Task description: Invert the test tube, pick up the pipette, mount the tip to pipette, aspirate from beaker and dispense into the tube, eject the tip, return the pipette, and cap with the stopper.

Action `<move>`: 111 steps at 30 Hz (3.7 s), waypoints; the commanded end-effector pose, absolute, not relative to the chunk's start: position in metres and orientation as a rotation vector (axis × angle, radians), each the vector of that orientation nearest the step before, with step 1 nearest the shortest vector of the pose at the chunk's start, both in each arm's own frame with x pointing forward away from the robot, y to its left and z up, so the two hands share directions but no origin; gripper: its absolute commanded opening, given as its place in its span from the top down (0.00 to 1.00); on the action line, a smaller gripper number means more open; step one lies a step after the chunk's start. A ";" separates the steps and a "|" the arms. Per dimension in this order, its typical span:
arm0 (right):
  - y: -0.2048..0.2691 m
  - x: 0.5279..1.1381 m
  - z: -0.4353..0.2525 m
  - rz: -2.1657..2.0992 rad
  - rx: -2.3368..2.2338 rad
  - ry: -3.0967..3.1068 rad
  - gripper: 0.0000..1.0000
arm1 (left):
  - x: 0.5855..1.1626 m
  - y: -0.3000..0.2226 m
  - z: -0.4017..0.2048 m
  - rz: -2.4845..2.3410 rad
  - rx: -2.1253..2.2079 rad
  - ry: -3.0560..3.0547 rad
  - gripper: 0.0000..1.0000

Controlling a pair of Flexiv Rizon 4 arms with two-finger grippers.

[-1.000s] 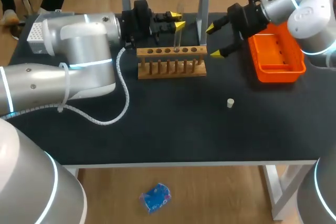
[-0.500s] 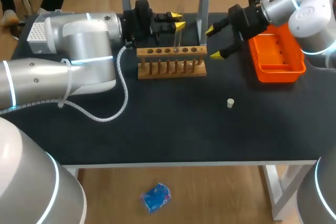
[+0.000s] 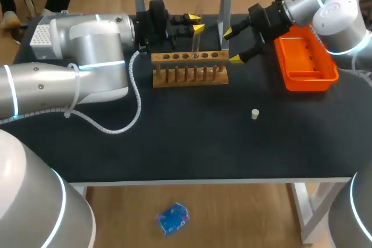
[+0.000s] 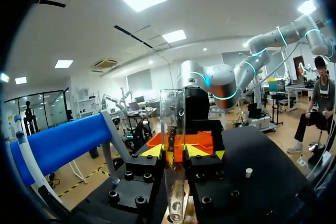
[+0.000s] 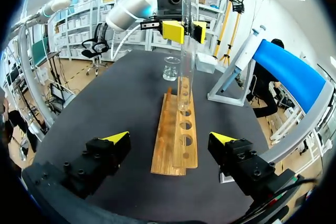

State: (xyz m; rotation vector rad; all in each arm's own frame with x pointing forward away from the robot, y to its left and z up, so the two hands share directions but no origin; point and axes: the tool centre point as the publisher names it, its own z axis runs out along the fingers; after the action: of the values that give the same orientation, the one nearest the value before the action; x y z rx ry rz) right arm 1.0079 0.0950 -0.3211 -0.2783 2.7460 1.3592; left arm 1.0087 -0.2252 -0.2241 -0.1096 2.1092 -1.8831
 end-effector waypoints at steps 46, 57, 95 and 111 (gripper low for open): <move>0.096 1.014 -0.324 1.358 -0.272 2.736 0.00 | 1.026 -0.227 -0.264 -1.888 -0.138 2.152 1.00; 0.096 1.014 -0.324 1.358 -0.272 2.736 0.00 | 1.029 -0.226 -0.279 -1.892 -0.178 2.177 1.00; 0.096 1.014 -0.324 1.358 -0.272 2.736 0.00 | 1.027 -0.219 -0.302 -1.847 -0.235 2.194 0.00; 0.096 1.014 -0.324 1.358 -0.272 2.736 0.00 | 1.007 -0.172 -0.266 -1.723 -0.327 2.258 0.00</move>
State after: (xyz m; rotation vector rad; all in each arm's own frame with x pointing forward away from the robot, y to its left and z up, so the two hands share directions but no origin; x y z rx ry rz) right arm 1.0137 0.0961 -0.3236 -0.2697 2.7343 1.3592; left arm 1.0230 -0.1895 -0.2821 -0.3146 2.2300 -1.7507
